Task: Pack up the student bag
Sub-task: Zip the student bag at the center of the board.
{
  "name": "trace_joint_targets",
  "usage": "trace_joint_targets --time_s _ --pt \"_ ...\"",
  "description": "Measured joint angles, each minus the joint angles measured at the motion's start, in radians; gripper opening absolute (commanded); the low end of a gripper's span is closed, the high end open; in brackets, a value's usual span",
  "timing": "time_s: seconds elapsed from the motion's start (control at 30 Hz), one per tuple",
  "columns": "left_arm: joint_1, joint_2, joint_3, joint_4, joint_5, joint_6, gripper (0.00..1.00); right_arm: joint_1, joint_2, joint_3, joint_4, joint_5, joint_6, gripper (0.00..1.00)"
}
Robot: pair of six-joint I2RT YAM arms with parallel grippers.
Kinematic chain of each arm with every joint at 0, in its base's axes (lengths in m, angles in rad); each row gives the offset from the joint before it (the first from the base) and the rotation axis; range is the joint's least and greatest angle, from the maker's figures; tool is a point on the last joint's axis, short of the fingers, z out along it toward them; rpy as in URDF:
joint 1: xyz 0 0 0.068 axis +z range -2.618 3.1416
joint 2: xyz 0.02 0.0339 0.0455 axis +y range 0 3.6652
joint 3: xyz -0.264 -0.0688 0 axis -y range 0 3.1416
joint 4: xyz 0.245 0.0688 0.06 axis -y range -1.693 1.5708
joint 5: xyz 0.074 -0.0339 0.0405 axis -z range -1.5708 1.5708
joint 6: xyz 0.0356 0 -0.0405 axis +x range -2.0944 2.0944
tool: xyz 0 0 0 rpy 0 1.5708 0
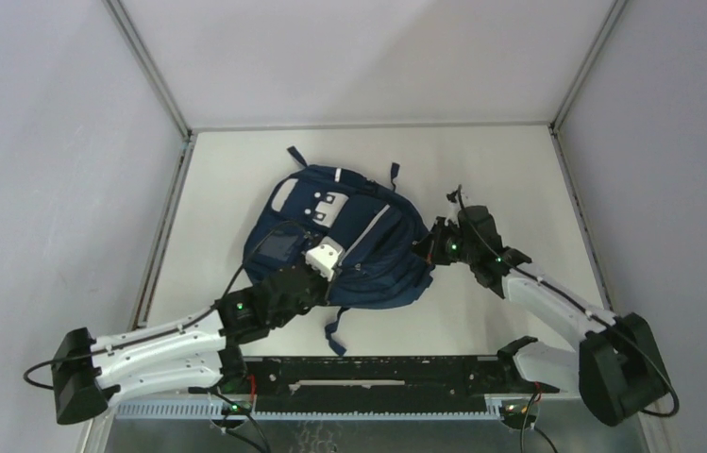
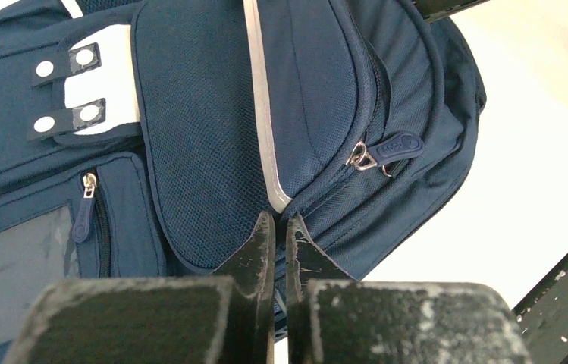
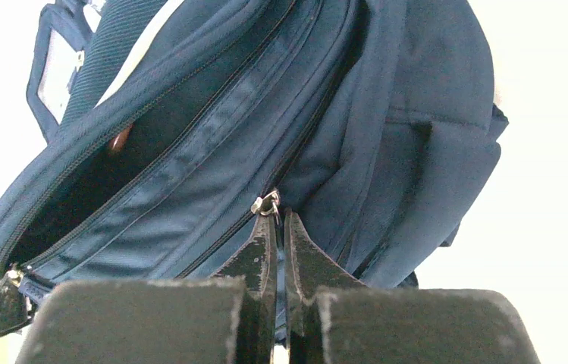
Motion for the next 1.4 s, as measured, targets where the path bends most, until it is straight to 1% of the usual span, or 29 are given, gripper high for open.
trace_joint_targets --time_s 0.07,0.2,0.23,0.27,0.33,0.37,0.4,0.5,0.57,0.7,0.83,0.97,1.07,1.23,1.4 --pt "0.001 -0.043 -0.026 0.001 0.000 0.000 0.00 -0.019 0.069 0.030 0.008 -0.044 -0.005 0.00" --pt "0.009 -0.076 -0.032 -0.023 -0.001 0.000 0.00 -0.025 0.139 0.062 0.022 -0.088 -0.011 0.00" --pt "0.010 -0.087 -0.032 -0.031 -0.001 0.000 0.16 -0.025 0.145 0.065 0.026 -0.099 -0.012 0.00" --pt "0.011 -0.101 -0.032 -0.040 -0.002 0.000 0.37 -0.025 0.146 0.065 0.027 -0.108 -0.012 0.00" --pt "0.011 -0.122 -0.031 -0.058 -0.027 -0.011 0.73 -0.024 0.143 0.065 0.026 -0.113 -0.016 0.00" --pt "0.012 -0.133 -0.027 -0.086 -0.068 -0.022 0.79 -0.026 0.141 0.065 0.017 -0.082 -0.026 0.00" --pt "0.018 -0.139 -0.020 -0.116 -0.103 -0.027 0.83 -0.033 0.140 0.064 0.005 -0.055 -0.030 0.00" --pt "0.024 -0.093 0.074 -0.220 -0.166 -0.051 0.86 -0.030 0.126 0.064 -0.023 0.031 -0.043 0.00" --pt "0.000 -0.025 0.165 -0.249 -0.191 -0.050 0.84 -0.013 0.106 0.064 -0.040 0.070 -0.050 0.00" --pt "-0.079 0.124 0.310 -0.255 -0.212 -0.044 0.79 0.008 0.091 0.059 -0.048 0.115 -0.054 0.00" --pt "-0.114 0.303 0.415 -0.243 -0.204 -0.068 0.76 0.004 0.091 0.053 -0.048 0.115 -0.053 0.00" --pt "-0.119 0.462 0.498 -0.224 -0.168 -0.157 0.72 -0.006 0.091 0.051 -0.047 0.101 -0.053 0.00" --pt "-0.121 0.557 0.565 -0.205 -0.142 -0.227 0.72 -0.014 0.090 0.051 -0.047 0.086 -0.052 0.00" --pt "-0.137 0.739 0.749 -0.257 -0.178 -0.289 0.73 -0.027 0.074 0.037 -0.048 0.068 -0.053 0.00" --pt "-0.150 0.818 0.792 -0.278 -0.204 -0.300 0.72 -0.037 0.058 0.028 -0.051 0.060 -0.052 0.00"
